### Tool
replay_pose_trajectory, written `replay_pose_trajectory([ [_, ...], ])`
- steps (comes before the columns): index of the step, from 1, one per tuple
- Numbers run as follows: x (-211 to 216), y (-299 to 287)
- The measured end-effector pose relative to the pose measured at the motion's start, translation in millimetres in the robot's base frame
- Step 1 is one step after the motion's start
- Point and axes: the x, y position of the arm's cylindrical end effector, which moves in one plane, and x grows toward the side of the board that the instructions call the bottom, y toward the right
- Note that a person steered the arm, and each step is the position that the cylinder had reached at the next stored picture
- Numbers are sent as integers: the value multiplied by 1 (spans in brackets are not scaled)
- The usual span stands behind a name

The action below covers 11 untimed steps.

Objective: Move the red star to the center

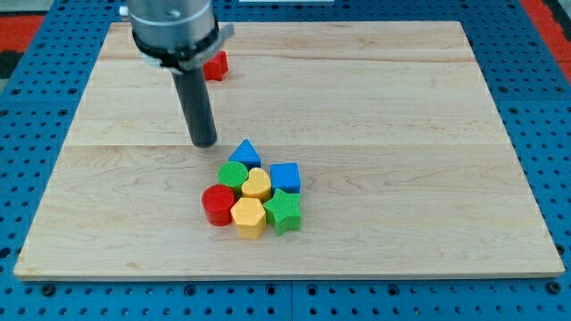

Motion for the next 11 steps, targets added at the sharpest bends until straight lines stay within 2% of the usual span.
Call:
replay_pose_trajectory([
  [1, -47, 7],
  [3, -100, 79],
  [4, -153, 57],
  [5, -189, 8],
  [6, -182, -40],
  [9, -116, -14],
  [11, -113, -7],
])
